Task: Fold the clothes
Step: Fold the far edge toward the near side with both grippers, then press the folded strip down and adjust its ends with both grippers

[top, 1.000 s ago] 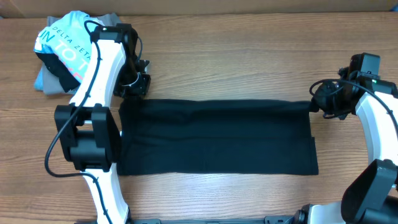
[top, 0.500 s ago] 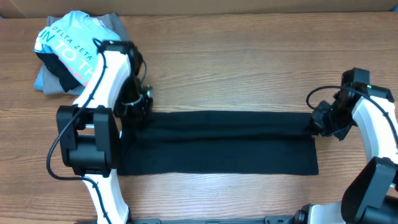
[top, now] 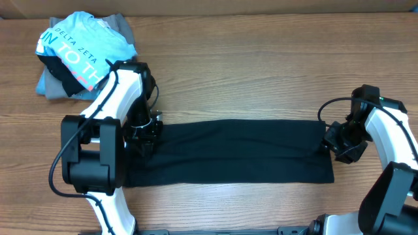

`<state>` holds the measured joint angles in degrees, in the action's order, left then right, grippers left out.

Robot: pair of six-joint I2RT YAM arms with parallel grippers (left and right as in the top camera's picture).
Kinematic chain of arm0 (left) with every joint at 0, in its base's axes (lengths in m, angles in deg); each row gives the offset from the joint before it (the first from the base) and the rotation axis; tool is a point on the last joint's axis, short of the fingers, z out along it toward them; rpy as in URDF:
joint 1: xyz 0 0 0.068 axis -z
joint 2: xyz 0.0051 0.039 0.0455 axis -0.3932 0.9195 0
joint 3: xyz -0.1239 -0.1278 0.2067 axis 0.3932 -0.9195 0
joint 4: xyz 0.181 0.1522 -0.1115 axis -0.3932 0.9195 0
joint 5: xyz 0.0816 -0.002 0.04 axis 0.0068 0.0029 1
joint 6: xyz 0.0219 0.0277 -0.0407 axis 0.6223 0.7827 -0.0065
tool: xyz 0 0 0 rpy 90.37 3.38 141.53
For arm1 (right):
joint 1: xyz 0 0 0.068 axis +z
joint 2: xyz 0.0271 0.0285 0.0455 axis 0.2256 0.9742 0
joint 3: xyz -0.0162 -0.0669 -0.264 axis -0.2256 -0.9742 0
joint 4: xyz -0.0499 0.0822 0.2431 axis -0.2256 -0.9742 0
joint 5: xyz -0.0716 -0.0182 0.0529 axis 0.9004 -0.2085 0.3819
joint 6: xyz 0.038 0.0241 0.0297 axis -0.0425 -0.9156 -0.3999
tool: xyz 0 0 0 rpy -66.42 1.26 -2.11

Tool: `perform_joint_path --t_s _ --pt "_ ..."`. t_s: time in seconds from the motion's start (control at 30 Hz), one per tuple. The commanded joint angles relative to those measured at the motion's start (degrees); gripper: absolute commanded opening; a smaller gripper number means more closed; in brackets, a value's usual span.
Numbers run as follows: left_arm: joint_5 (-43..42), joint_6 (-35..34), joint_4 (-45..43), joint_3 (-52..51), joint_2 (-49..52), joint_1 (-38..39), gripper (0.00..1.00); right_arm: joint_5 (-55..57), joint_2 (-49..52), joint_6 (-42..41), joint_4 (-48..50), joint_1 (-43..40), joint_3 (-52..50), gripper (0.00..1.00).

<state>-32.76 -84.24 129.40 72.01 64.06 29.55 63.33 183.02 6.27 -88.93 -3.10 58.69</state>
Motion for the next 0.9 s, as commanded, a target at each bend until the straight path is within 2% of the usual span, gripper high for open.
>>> perform_joint_path --t_s 0.0,0.07,0.23,0.67,0.8,0.83,0.87 --pt "0.90 -1.11 -0.09 -0.46 -2.71 -0.11 0.28 1.40 -0.74 -0.55 -0.04 -0.76 -0.31 0.51" --pt "1.97 -2.01 -0.15 -0.33 -3.06 -0.28 0.38 0.94 -0.76 -1.33 0.48 -1.44 -0.26 0.55" --pt "3.91 -3.32 -3.39 1.07 -3.23 -0.74 0.45 -6.80 -0.76 -0.02 5.42 -3.13 -0.26 0.55" --pt "5.75 -4.81 -15.56 1.05 -3.21 -3.85 0.50 -6.58 -0.74 -0.02 9.99 -3.10 -4.46 0.59" --pt "2.36 -4.70 -16.15 1.05 -3.21 -6.71 0.52 -6.60 -0.74 -0.02 10.54 -3.13 -6.23 0.56" --pt "1.31 -4.31 -16.15 1.05 -3.21 -7.58 0.52 -6.80 -0.74 -0.02 11.34 -3.10 -6.73 0.53" --pt "0.09 -3.69 -16.20 1.05 -3.21 -8.44 0.51 -7.28 -0.74 -0.04 12.35 -3.10 -7.30 0.45"
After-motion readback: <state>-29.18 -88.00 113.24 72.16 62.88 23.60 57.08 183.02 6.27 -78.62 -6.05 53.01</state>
